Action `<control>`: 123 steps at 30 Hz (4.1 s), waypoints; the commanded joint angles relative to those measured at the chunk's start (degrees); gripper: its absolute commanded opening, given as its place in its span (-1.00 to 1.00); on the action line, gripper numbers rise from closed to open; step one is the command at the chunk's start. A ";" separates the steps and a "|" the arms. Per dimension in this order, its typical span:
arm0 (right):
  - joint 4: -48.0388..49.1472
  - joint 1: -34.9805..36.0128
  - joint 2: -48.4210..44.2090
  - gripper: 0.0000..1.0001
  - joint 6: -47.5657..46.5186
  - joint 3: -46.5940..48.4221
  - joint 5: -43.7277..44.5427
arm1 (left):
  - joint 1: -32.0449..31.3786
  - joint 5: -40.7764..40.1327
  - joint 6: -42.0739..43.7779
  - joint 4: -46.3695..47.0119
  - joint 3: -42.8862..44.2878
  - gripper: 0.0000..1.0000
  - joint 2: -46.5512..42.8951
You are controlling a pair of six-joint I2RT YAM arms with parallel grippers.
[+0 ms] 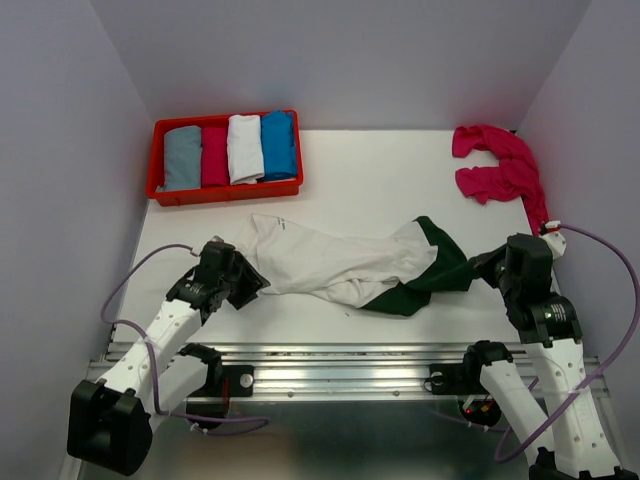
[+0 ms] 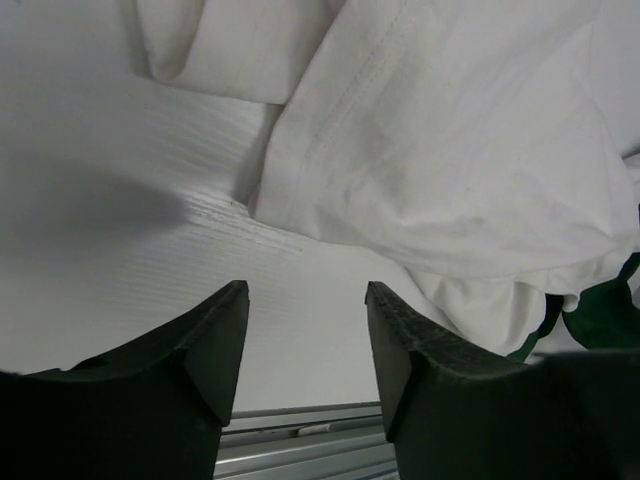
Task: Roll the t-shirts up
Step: Flatten out the T-shirt at the center of the board.
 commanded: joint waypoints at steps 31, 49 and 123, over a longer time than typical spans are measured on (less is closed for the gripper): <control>13.24 0.07 21.79 -0.99 -9.95 29.88 4.73 | 11.81 -2.77 17.01 1.59 44.64 -1.00 24.92; -3.89 0.07 -0.40 -0.99 -3.12 14.95 7.31 | 26.50 8.83 25.11 -6.96 27.52 -0.52 7.81; 1.98 0.07 10.18 -0.99 -4.05 23.62 10.25 | 8.64 -17.20 16.90 -6.16 36.55 -1.00 19.13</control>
